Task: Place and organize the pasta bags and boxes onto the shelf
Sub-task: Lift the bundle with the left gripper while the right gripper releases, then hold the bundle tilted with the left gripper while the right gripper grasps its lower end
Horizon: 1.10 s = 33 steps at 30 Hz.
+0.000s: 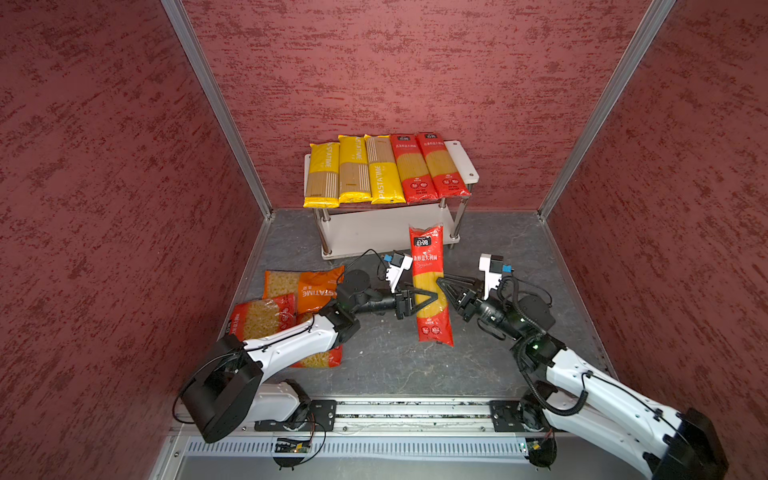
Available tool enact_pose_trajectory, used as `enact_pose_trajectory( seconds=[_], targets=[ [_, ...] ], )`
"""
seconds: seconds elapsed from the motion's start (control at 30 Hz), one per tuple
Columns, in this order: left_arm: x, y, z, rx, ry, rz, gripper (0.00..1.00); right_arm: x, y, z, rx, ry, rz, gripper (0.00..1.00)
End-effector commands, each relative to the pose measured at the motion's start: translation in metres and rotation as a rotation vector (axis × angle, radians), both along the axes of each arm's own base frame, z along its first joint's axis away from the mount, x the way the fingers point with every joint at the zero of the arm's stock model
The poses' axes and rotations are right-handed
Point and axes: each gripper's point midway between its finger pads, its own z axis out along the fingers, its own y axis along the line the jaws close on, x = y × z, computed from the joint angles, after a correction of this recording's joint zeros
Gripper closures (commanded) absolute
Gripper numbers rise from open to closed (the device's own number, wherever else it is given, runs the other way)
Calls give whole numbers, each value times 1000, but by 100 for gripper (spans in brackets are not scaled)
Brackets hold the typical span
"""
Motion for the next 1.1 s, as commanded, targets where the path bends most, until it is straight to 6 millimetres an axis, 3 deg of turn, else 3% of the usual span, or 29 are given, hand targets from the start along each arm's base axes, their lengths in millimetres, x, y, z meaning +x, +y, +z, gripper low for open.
enact_pose_trajectory(
  seconds=[0.0,0.2,0.4,0.57,0.7,0.83,1.07],
  targets=[
    [8,10,42,-68,-83,75,87,2,-18,10,81,-16,-91,59],
    [19,26,82,-111,-131,188,89,8,-50,-14,147,65,-233,52],
    [31,36,126,-158,-170,312,89,-2,-47,-26,172,93,-201,48],
    [54,53,153,-175,-138,469,89,-18,-42,-13,245,2,-148,45],
    [65,59,164,-211,-95,524,89,-21,-31,-10,234,-19,-121,42],
    [66,52,167,-234,-71,504,89,-18,-23,-7,257,-16,-107,40],
    [62,38,158,-233,-39,470,88,-10,-17,2,336,-10,-98,38]
  ],
)
